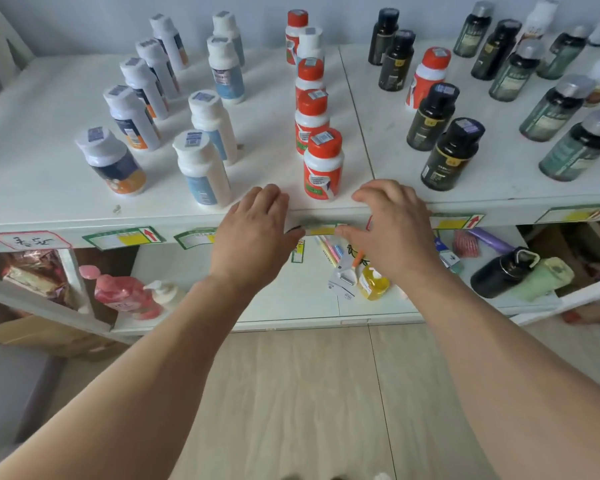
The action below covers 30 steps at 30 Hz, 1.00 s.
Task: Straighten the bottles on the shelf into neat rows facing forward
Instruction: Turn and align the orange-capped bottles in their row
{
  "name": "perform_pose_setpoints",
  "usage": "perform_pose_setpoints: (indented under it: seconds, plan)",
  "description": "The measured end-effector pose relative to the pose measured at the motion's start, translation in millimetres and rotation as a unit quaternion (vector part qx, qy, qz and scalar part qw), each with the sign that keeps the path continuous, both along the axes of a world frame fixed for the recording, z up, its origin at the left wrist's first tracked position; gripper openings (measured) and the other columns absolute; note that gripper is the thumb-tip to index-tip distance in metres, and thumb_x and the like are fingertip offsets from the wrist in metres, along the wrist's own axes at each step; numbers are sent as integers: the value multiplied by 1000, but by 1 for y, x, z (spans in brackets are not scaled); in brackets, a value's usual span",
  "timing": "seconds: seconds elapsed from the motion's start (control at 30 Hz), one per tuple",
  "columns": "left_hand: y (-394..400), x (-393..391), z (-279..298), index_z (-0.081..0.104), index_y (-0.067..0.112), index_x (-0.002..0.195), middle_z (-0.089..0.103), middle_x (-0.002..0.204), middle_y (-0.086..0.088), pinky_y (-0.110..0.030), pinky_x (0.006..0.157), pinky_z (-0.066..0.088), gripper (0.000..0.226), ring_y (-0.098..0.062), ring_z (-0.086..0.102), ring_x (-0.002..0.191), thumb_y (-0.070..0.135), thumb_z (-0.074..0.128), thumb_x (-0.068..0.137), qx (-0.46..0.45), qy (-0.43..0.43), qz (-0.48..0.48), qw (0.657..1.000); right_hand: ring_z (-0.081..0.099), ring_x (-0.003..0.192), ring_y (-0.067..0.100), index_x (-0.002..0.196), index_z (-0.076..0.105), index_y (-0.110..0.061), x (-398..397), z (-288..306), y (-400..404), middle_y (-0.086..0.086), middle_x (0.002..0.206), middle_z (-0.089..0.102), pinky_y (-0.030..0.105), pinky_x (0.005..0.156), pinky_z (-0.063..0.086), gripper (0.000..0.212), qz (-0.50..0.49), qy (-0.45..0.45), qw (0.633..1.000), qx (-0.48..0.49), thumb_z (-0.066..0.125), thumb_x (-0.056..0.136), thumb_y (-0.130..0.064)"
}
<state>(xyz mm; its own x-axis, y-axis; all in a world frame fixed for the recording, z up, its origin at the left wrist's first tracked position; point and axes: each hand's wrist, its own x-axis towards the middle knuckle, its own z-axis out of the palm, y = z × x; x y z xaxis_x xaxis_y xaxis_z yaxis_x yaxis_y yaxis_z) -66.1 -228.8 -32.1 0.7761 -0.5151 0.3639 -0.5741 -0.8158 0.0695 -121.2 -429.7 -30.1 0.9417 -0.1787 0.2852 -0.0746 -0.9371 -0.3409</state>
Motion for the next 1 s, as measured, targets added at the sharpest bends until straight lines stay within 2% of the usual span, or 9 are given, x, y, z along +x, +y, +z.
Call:
perform_pose_setpoints:
  seconds: [0.3, 0.57, 0.67, 0.77, 0.87, 1.0]
  plan:
    - [3, 3, -4, 65, 4, 102, 64, 106, -9, -39, 74, 51, 34, -33, 60, 92, 26, 75, 78, -35, -35, -19, 999, 48, 112, 24, 114, 65, -20, 2, -8, -1, -1, 123, 57, 33, 91, 35, 41, -12, -34, 999, 12, 76, 80, -38]
    - [4, 5, -5, 65, 4, 103, 64, 106, -9, -39, 74, 53, 33, -32, 59, 93, 23, 75, 78, -36, -19, -16, 999, 48, 111, 23, 113, 66, -19, 2, -10, 2, -2, 121, 58, 31, 90, 34, 39, -21, -34, 999, 26, 77, 79, -36]
    - [2, 1, 5, 65, 4, 106, 63, 112, -8, -42, 80, 53, 34, -31, 58, 99, 23, 74, 80, -32, 27, -10, 999, 47, 113, 23, 116, 65, -19, 0, -5, 1, -3, 123, 56, 31, 92, 34, 42, -17, 0, 1000, 25, 77, 80, -37]
    - [-1, -4, 24, 58, 12, 125, 54, 132, 1, -34, 94, 44, 44, -22, 49, 119, 35, 65, 89, -29, 143, 28, 989, 46, 119, 20, 123, 62, -17, -3, 11, 0, -4, 130, 54, 28, 96, 33, 45, 1, 58, 997, 44, 72, 85, -40]
    - [-7, -6, 46, 45, 16, 142, 44, 145, 5, -30, 102, 37, 60, -17, 42, 131, 42, 61, 91, -45, 240, 56, 968, 47, 125, 18, 130, 58, -16, -3, 37, 0, -2, 137, 54, 29, 101, 35, 50, -12, 88, 990, 106, 65, 89, -44]
    - [-19, -4, 69, 38, 18, 146, 40, 151, 1, -31, 108, 34, 66, -19, 40, 136, 40, 64, 89, -98, 314, 70, 942, 42, 133, 18, 142, 46, -19, 4, 91, 11, -1, 147, 45, 30, 104, 34, 58, 3, 80, 978, 193, 63, 91, -43]
